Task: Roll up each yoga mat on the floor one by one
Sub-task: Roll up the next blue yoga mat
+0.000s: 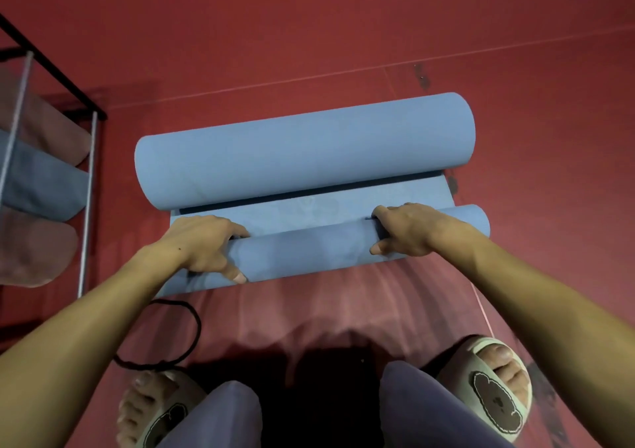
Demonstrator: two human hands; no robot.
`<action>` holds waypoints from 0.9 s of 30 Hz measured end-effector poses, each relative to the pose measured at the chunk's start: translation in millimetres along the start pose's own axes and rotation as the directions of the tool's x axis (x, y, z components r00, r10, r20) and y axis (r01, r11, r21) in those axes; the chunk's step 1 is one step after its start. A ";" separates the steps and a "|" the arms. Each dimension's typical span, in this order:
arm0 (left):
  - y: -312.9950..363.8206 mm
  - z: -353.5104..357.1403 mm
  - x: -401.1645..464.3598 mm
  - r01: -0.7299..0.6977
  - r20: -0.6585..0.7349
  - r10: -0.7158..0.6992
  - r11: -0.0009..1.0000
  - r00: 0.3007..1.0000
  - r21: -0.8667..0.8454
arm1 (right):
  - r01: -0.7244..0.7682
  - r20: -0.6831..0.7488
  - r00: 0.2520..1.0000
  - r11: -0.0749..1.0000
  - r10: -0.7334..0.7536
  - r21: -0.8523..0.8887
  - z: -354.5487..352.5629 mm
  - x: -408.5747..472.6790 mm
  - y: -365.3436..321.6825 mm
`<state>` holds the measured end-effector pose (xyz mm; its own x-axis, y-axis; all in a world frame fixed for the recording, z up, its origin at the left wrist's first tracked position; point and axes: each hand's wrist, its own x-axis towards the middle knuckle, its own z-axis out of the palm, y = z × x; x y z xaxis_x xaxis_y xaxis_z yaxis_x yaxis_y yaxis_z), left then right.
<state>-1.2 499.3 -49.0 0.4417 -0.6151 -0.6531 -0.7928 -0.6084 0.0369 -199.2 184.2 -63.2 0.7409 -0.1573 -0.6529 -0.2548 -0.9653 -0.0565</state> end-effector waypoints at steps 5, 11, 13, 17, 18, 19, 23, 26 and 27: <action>-0.1 -2.5 -1.3 0.051 -0.032 -0.053 0.997 0.998 -0.064 | -0.037 -0.023 0.999 0.983 0.042 0.179 -1.1 4.8 0.6; -4.4 3.2 -6.2 0.137 -0.146 -0.174 0.963 0.974 -0.232 | -0.032 -0.184 0.977 0.930 0.106 0.366 1.7 6.0 -1.0; -4.5 2.9 -7.1 0.145 -0.196 -0.198 0.956 0.960 -0.257 | -0.037 -0.217 0.970 0.946 0.112 0.323 -1.4 5.6 -2.3; -3.0 -0.5 -6.5 0.132 -0.281 -0.203 0.958 0.938 -0.253 | -0.080 -0.258 0.957 0.975 0.134 0.209 -6.5 7.5 -5.4; -2.5 -0.7 -6.5 0.130 -0.299 -0.204 0.959 0.932 -0.250 | -0.085 -0.263 0.955 0.978 0.134 0.192 -7.4 8.2 -6.2; -2.3 0.1 -6.9 0.128 -0.313 -0.205 0.960 0.927 -0.250 | -0.084 -0.268 0.954 0.979 0.133 0.186 -7.9 8.5 -7.0; -4.4 7.2 -7.0 0.084 -0.370 -0.202 0.947 0.907 -0.311 | -0.059 -0.331 0.935 0.974 0.130 0.217 -8.4 6.5 -8.9; -4.1 8.0 -8.8 0.069 -0.381 -0.206 0.937 0.901 -0.343 | -0.055 -0.354 0.925 0.972 0.135 0.227 -5.7 6.9 -10.3; -3.3 7.1 -9.4 0.069 -0.389 -0.203 0.941 0.899 -0.331 | -0.057 -0.362 0.921 0.970 0.142 0.235 -5.0 7.4 -11.0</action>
<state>-5.7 510.7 -48.4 0.7213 -0.6241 -0.3004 -0.5761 -0.7813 0.2402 -187.8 192.6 -63.7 0.8713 -0.3575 -0.3361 -0.4357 -0.8788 -0.1947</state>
